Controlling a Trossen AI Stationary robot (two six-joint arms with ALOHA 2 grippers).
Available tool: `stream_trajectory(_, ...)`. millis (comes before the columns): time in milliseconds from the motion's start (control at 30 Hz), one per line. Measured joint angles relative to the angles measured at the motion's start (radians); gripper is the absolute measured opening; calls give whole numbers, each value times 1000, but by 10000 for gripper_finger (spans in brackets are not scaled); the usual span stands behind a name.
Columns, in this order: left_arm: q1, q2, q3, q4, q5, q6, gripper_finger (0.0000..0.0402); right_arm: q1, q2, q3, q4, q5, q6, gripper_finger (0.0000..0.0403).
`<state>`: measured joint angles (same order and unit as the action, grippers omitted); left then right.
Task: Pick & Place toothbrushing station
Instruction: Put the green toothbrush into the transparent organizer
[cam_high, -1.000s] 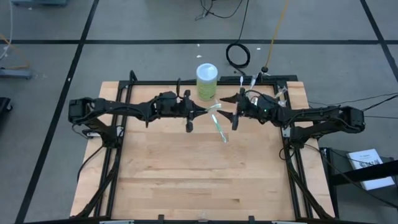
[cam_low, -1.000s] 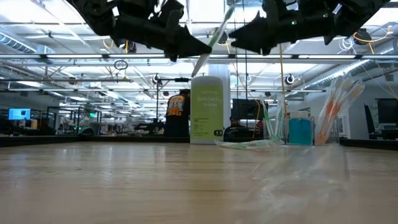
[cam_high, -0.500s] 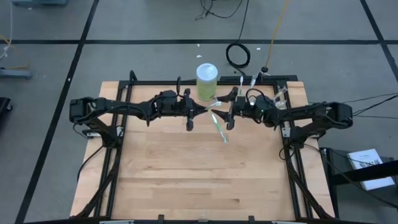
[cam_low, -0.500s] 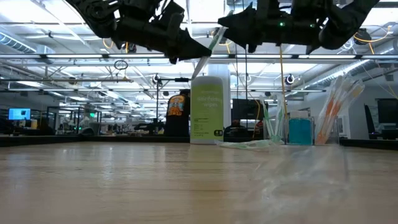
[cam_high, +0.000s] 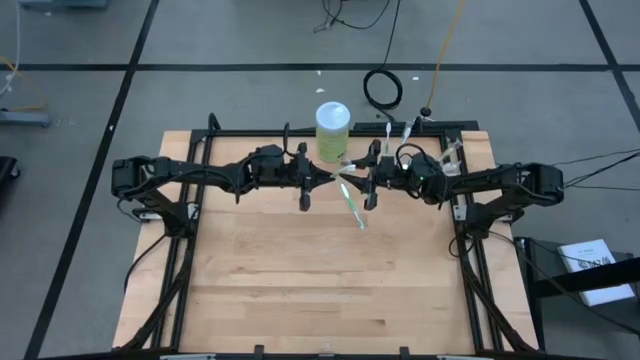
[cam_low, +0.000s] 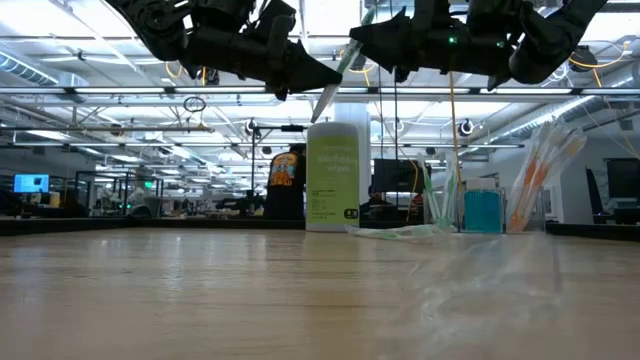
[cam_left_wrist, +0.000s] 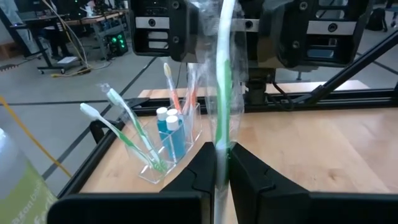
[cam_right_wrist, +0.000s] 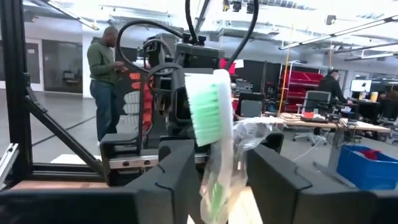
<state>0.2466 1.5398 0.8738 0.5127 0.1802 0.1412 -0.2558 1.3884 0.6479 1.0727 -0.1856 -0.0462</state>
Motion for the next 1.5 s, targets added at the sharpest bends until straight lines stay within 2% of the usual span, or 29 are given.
stream_trajectory(267, 0, 0, 0, 1, 21, -20, 23, 0, 0, 0, 16, -2, -3, 72)
stream_trajectory(433, 0, 0, 0, -5, 30, -27, 41, 0, 0, 0, 15, -2, -5, 16)
stream_trajectory(533, -2, -1, 1, -10, 28, -37, 46, 0, 0, 0, 14, 0, -10, 13)
stream_trajectory(633, -15, -1, 1, -12, -28, -84, 54, 0, 0, 0, 8, 5, 5, 16)
stream_trajectory(733, -32, -1, 1, -5, -51, -78, 84, -9, -12, 0, -22, 36, 5, 10)
stream_trajectory(1000, -60, -2, 1, 37, -49, -60, 213, -86, -104, 0, -182, 63, 29, 9)
stream_trajectory(1200, -59, -2, 1, 76, -50, -58, 275, -156, -202, 0, -368, 71, 29, 9)
stream_trajectory(1500, -55, -2, 1, 13, -50, 6, 311, -289, -430, 0, -766, 342, -13, 9)
